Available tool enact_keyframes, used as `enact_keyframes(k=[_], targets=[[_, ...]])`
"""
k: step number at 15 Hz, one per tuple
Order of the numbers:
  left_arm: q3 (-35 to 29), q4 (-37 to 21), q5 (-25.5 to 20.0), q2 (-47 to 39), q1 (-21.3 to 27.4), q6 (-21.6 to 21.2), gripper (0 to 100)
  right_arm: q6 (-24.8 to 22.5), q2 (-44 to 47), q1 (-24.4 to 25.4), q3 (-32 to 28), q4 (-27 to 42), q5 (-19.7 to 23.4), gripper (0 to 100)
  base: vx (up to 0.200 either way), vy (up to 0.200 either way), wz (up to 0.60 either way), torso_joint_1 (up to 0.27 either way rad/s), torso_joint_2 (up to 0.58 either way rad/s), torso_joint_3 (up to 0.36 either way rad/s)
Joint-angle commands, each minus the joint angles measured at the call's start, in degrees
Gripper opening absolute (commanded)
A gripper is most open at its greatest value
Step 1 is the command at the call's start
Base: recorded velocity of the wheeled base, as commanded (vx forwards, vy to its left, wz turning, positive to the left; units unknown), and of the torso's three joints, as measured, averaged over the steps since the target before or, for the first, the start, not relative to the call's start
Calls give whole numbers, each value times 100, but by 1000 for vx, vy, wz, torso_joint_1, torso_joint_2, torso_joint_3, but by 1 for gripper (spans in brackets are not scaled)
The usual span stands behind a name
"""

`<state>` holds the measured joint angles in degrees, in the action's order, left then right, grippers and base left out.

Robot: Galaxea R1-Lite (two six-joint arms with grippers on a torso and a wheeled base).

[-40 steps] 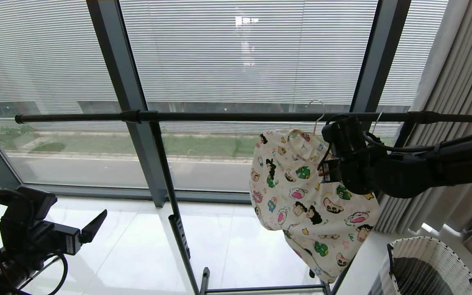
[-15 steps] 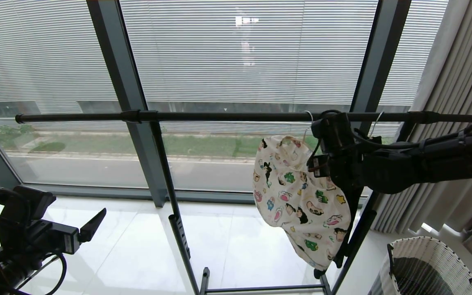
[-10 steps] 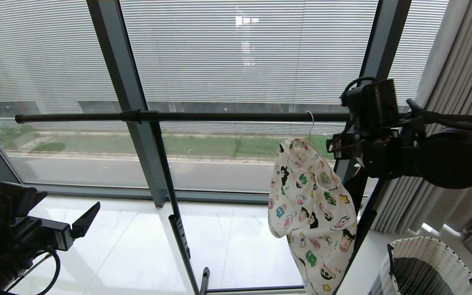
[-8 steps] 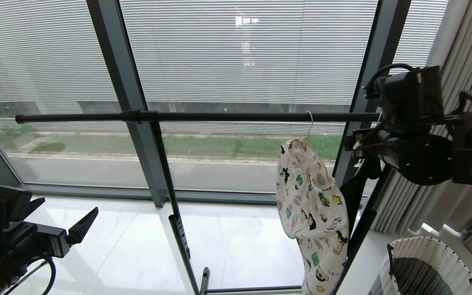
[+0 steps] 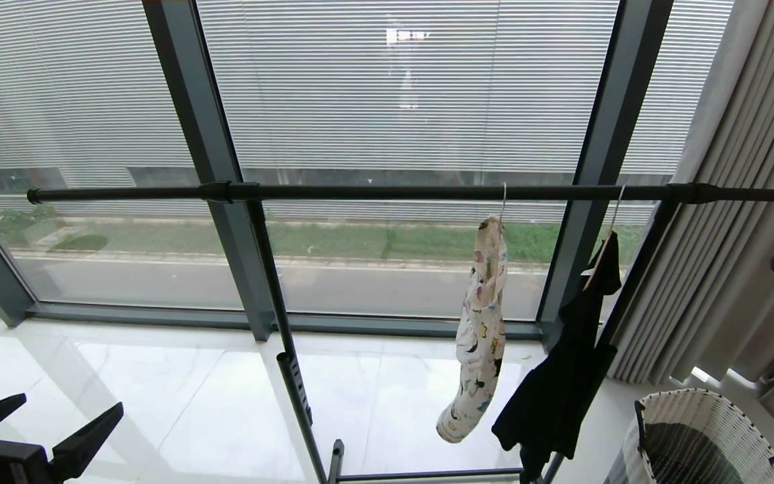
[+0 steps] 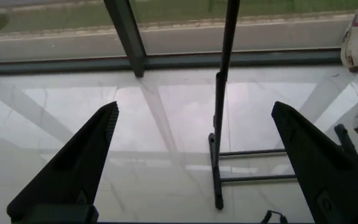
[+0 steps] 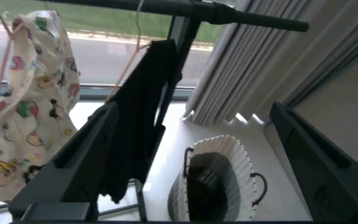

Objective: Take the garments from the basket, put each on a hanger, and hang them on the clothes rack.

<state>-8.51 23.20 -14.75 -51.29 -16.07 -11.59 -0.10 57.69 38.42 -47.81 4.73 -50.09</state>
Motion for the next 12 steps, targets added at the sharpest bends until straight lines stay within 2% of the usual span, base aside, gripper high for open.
enact_keyframes(k=[1, 3, 5, 6, 8, 9, 10, 12], targets=[[-731, -2021, 245, 2290, -19, 386, 100, -254, -2077, -547, 817, 1241, -1, 100, 0, 0, 0, 0, 0, 0], [-652, -2566, 763, 3186, -19, 395, 100, -263, -3070, -1830, 852, 2665, -1, 100, 0, 0, 0, 0, 0, 0], [-415, -2627, 1194, 3749, -19, 368, 100, -263, -3958, -3385, 879, 4097, 43, 100, 0, 0, 0, 0, 0, 0], [-257, -2627, 1387, 4100, -19, 360, 100, -245, -4494, -3825, 975, 4616, 210, 100, 0, 0, 0, 0, 0, 0], [288, -2627, 1695, 4891, -28, 78, 100, -342, -5689, -3842, 1494, 4546, 966, 100, 0, 0, 0, 0, 0, 0], [587, -2627, 1791, 5129, -160, -89, 100, -315, -5769, -3842, 1705, 4282, 1485, 100, 0, 0, 0, 0, 0, 0], [640, -2584, 1871, 5129, -195, -106, 100, -228, -5769, -3842, 1995, 3614, 2065, 100, 0, 0, 0, 0, 0, 0], [640, -2584, 1915, 5129, -195, -80, 100, -307, -5769, -3842, 3094, 1988, 3286, 100, 0, 0, 0, 0, 0, 0]])
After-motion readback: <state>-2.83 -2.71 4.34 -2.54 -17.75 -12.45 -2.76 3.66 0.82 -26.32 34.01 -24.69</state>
